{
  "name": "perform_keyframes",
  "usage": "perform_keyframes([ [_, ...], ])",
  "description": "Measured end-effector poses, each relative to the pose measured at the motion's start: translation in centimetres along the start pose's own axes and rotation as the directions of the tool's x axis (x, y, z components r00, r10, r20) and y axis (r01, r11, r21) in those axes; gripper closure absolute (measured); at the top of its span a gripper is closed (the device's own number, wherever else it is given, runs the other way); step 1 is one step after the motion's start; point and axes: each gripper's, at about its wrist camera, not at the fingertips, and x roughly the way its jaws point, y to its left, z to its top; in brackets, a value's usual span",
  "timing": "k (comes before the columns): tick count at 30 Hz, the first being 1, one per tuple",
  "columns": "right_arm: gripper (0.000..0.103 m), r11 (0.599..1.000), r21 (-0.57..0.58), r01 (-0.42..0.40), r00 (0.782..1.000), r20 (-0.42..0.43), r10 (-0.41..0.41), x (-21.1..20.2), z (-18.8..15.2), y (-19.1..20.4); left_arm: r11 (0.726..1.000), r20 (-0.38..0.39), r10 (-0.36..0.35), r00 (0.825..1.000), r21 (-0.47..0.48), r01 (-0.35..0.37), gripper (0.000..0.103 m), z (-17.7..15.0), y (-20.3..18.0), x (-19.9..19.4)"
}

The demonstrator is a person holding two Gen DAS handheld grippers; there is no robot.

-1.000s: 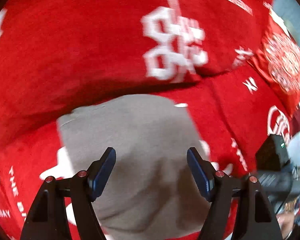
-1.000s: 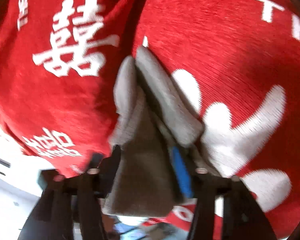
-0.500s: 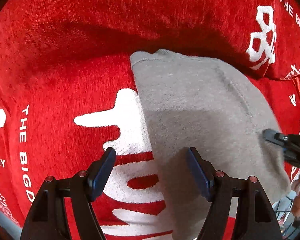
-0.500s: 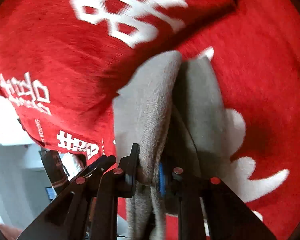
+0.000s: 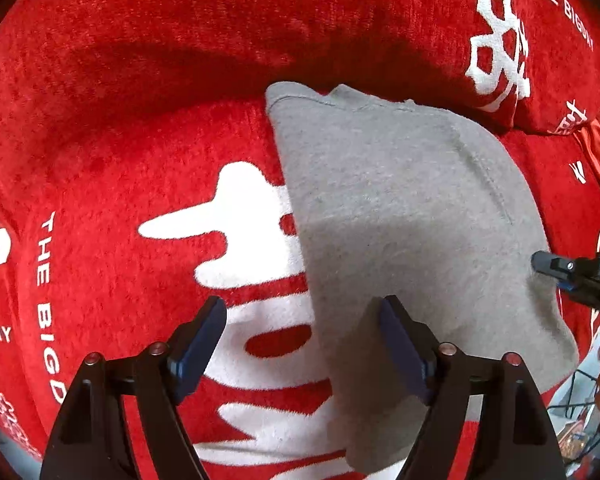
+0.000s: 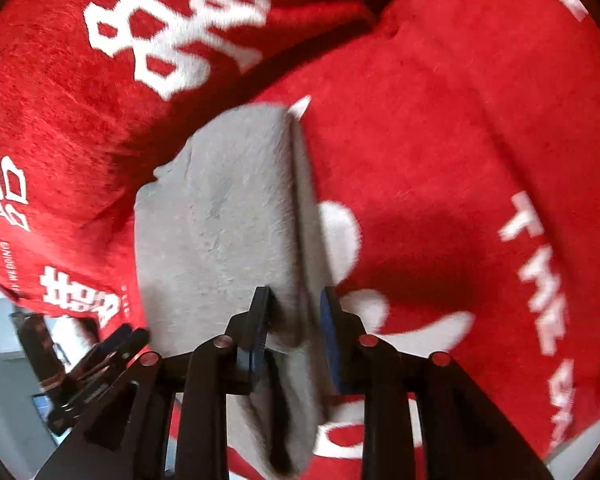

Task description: Fold small clothes

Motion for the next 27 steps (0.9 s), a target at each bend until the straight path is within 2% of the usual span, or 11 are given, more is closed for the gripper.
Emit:
perform_keyframes([
  [3,0.074,0.998,0.017,-0.061,0.998,0.02,0.061,-2.2,-0.5,-0.3,0.999,-0.011,-0.033,0.999,0.012,0.033,0.023,-0.4,0.1,-1.2],
  [6,0.074,0.996,-0.036,-0.086,0.996,-0.014,0.085,-3.2,-2.0,0.7,0.997,-0.043,-0.067,0.997,0.03,0.068,0.023,-1.7,-0.8,-1.7],
  [7,0.073,0.994,-0.066,-0.087,0.995,-0.048,0.084,-3.0,-2.6,1.2,0.997,-0.056,-0.062,0.997,0.034,0.064,0.023,-2.1,-1.2,-1.2],
  [9,0.061,0.992,-0.11,-0.063,0.994,-0.097,0.053,-2.2,-3.7,2.2,0.998,-0.096,-0.05,0.994,0.035,0.054,0.023,-3.3,-1.6,-0.2],
  [11,0.061,0.985,-0.173,-0.016,0.99,-0.14,-0.008,-1.0,-4.8,2.8,0.998,-0.146,-0.053,0.988,0.023,0.057,0.023,-4.8,-1.7,1.3],
  [12,0.062,0.982,-0.189,0.007,0.988,-0.151,-0.036,-0.5,-5.0,2.8,0.998,-0.163,-0.057,0.985,0.01,0.06,0.023,-5.6,-1.6,2.0],
  [13,0.07,0.978,-0.207,0.029,0.986,-0.155,-0.062,-0.2,-5.2,2.9,0.998,-0.164,-0.063,0.984,-0.005,0.063,0.019,-6.1,-1.5,2.2],
  [14,0.093,0.977,-0.212,0.037,0.986,-0.15,-0.069,-0.3,-5.3,2.9,0.998,-0.159,-0.061,0.985,-0.018,0.059,0.015,-6.4,-1.3,2.2],
  [15,0.096,0.976,-0.212,0.044,0.986,-0.151,-0.077,-0.1,-5.3,2.7,0.998,-0.156,-0.062,0.986,-0.034,0.058,0.015,-6.8,-1.0,2.1],
  [22,0.096,0.977,-0.178,0.114,0.978,-0.15,-0.142,2.1,-5.6,0.3,0.999,-0.16,-0.054,0.986,-0.014,0.052,0.015,-7.5,-1.2,1.7],
  [27,0.095,0.982,-0.137,0.131,0.979,-0.136,-0.149,1.3,-6.3,-0.6,0.997,-0.164,-0.068,0.984,-0.032,0.064,0.015,-7.8,-1.2,1.6],
])
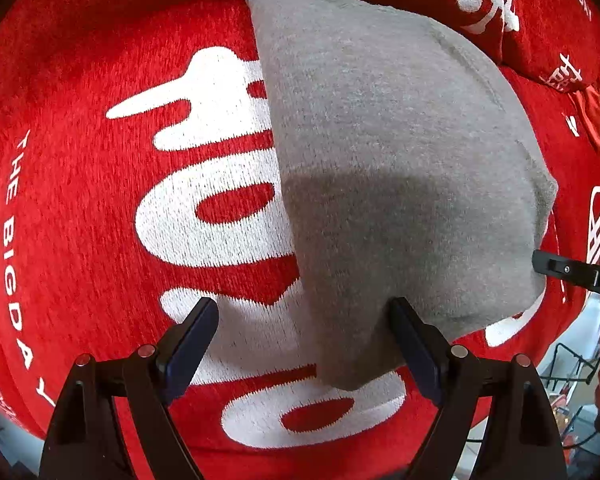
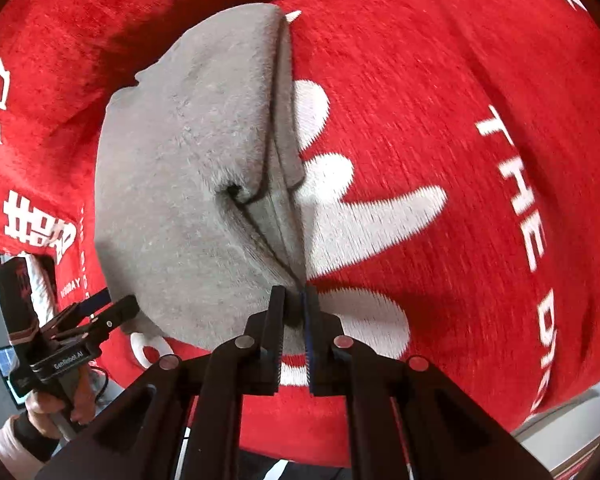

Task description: Fold small clothes

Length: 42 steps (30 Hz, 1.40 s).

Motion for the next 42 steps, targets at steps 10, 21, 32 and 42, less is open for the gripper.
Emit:
perform_keyframes([
  [10,0.094,0.992,0.092,0.081,0.996,-0.033,-0.079,-1.3,-2.3,-0.9,1.0,-0.01,0.018,1.0,0.009,-0.018,0.015,-0.4,0.5,-1.4],
  [21,0.089,0.984,0.176,0.036,0.998,0.041,-0.044,-4.0,-1.2,-1.8,1.0,0.002,0.015,1.0,-0.002,-0.015,0.015,-0.5,0.5,-3.4],
  [32,0.087,0.986,0.169,0.01,1.0,0.026,-0.015,-3.6,-0.8,-1.2,1.0,-0.014,0.029,0.999,-0.012,-0.029,0.015,0.8,0.0,-3.6],
  [42,0.043,0.989,0.151,0.012,0.999,0.041,-0.018,-3.7,0.1,-0.7,0.998,0.036,0.028,0.999,-0.048,-0.027,0.0,1.9,0.2,-4.6],
])
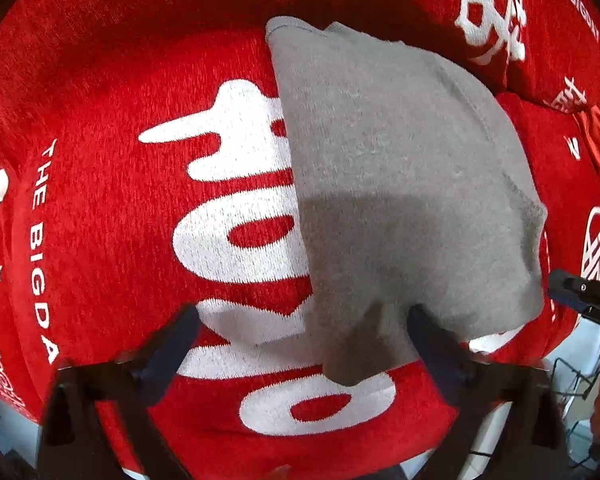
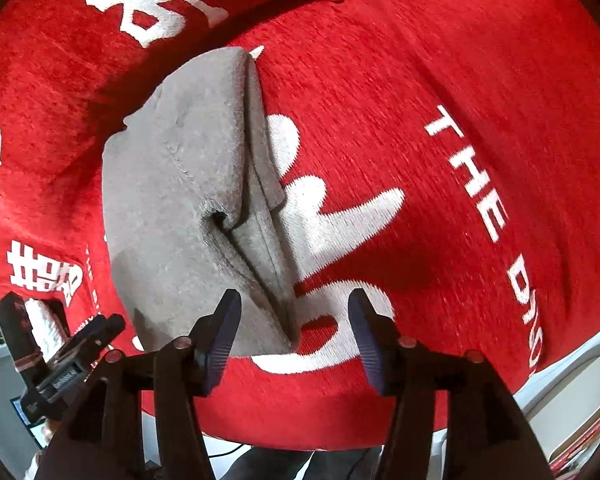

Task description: Fold small clothes

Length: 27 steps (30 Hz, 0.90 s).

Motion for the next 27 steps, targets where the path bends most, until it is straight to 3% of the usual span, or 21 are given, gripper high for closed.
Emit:
perform_keyframes([
  [4,0.026,1.0,-0.01,-0.012,1.0,0.003,0.012,0.0,0.4,0.4,0.999,0.015,-0.025,1.0,-0.029,0.026,0.0,0.8,0.5,-0.5],
  [7,0.022,0.999,-0.028,-0.017,0.999,0.03,0.017,-0.2,1.0,0.7,1.0,0.034,0.001,0.999,-0.018,-0.001,0.0,1.5,0.7,-1.1],
  [9,0.013,0.999,-0.05,-0.02,0.998,0.063,0.023,-0.5,1.3,1.0,1.0,0.046,0.022,0.999,-0.022,-0.021,0.0,2.1,0.9,-1.5],
  [13,0.013,0.994,-0.108,-0.014,0.995,0.093,0.024,-0.9,2.2,1.9,0.999,0.039,0.037,0.999,-0.034,-0.035,0.0,3.1,1.7,-0.7],
  [19,0.013,0.997,-0.076,-0.03,0.999,0.019,0.031,0.1,4.2,1.6,0.998,0.015,-0.03,0.999,-0.05,0.031,0.0,4.2,2.2,0.0],
  [27,0.013,0.986,-0.066,-0.155,0.988,0.01,0.156,0.8,6.9,1.1,0.99,0.053,-0.099,0.994,-0.09,0.104,0.0,6.6,2.7,0.0],
])
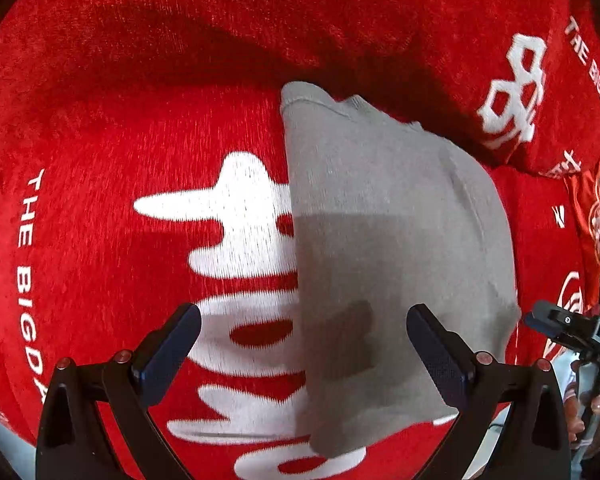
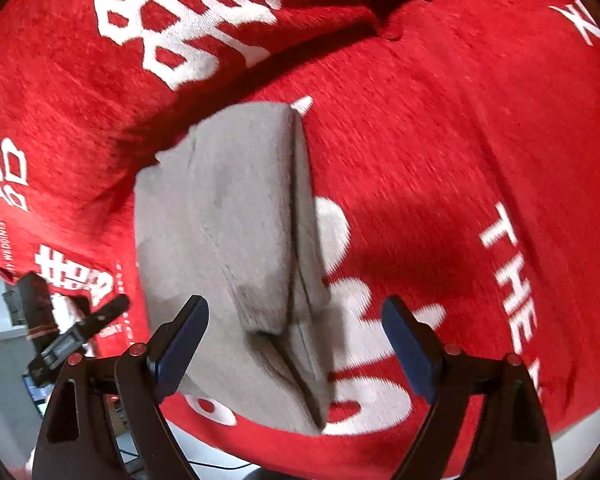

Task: Fold small clothes
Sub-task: 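Push the folded sweater bundle into shape with both tools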

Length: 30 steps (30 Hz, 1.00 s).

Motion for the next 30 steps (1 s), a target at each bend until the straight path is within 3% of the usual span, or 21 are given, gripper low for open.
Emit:
perform_keyframes([
  [4,0.013,0.994,0.011,-0.11,0.994,-0.013,0.11,1.2,1.7,-0.5,0.998,-0.041,-0.047,0.998,-0.031,0.046,0.0,1.2,0.3,1.8],
  [7,0.013,0.985,0.014,-0.172,0.984,-0.045,0.172,2.5,2.9,-1.2,0.991,-0.051,-0.128,0.991,-0.056,0.125,0.0,1.8,0.6,3.0],
  [15,0.012,0.957,0.005,-0.289,0.944,-0.166,0.286,5.2,4.7,-1.6,0.967,-0.095,-0.254,0.963,-0.045,0.25,0.0,2.5,0.1,6.5],
  [20,0.012,0.941,-0.05,-0.333,0.919,-0.238,0.313,7.1,4.8,1.0,0.948,-0.098,-0.318,0.943,-0.026,0.317,0.0,3.0,-1.7,6.7],
  [24,0.012,0.932,-0.11,-0.346,0.915,-0.258,0.31,8.1,4.6,2.2,0.962,-0.107,-0.271,0.956,0.008,0.274,0.0,3.2,-3.1,7.6],
  [28,0.012,0.92,-0.029,-0.391,0.897,-0.236,0.374,8.5,5.2,1.3,0.968,-0.098,-0.242,0.965,0.048,0.248,0.0,3.1,-3.4,7.8],
  [30,0.014,0.928,-0.002,-0.373,0.905,-0.221,0.364,8.5,5.0,1.5,0.973,-0.105,-0.216,0.971,0.062,0.224,0.0,3.2,-4.8,8.4],
])
